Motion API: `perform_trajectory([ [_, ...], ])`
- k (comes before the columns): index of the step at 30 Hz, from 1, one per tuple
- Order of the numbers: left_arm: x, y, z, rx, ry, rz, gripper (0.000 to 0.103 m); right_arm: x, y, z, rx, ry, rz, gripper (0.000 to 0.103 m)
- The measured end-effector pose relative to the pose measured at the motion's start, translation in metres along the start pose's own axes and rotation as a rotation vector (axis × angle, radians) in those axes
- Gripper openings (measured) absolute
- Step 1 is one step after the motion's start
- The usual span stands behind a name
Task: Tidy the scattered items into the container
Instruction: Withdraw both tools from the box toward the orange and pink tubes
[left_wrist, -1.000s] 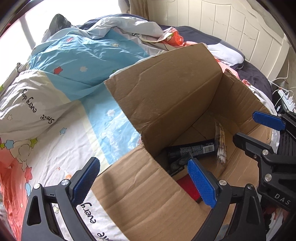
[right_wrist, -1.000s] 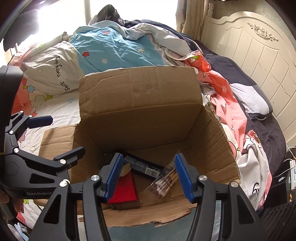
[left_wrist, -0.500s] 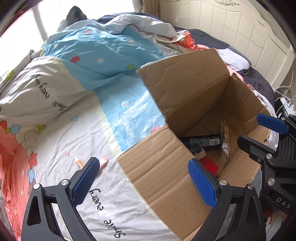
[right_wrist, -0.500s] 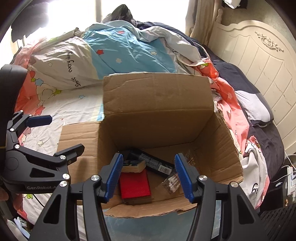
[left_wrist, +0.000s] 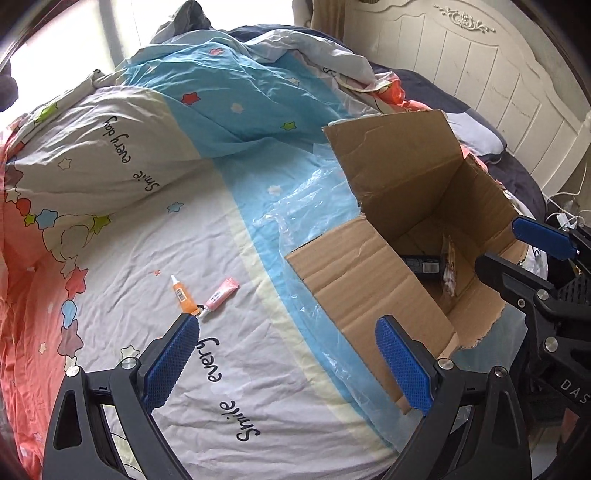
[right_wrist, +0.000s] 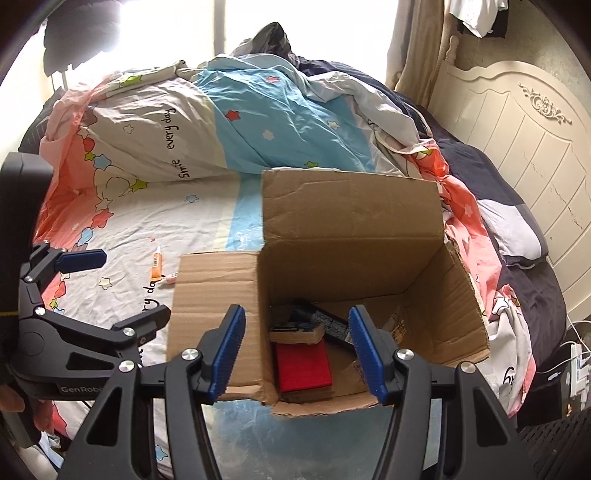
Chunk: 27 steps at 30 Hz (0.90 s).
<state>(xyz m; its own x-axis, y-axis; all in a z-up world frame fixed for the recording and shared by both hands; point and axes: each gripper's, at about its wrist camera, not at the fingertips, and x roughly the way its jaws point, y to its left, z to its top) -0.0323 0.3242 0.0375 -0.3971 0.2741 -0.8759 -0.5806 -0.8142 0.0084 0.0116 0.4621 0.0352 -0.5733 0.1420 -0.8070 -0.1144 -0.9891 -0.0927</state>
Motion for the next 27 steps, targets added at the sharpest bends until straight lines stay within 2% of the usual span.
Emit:
perform_trajectory([
  [6, -0.014, 0.038, -0.022, -0.042, -0.002, 0.037, 0.099, -0.001, 0.029, 0.000, -0.027, 0.001, 0.022, 0.055],
  [14, -0.020, 0.093, -0.057, -0.172, 0.027, 0.067, 0.099, 0.002, 0.077, 0.003, -0.088, -0.005, 0.067, 0.055],
  [27, -0.031, 0.124, -0.068, -0.220, 0.014, 0.105, 0.099, 0.016, 0.127, -0.003, -0.148, 0.026, 0.124, 0.055],
])
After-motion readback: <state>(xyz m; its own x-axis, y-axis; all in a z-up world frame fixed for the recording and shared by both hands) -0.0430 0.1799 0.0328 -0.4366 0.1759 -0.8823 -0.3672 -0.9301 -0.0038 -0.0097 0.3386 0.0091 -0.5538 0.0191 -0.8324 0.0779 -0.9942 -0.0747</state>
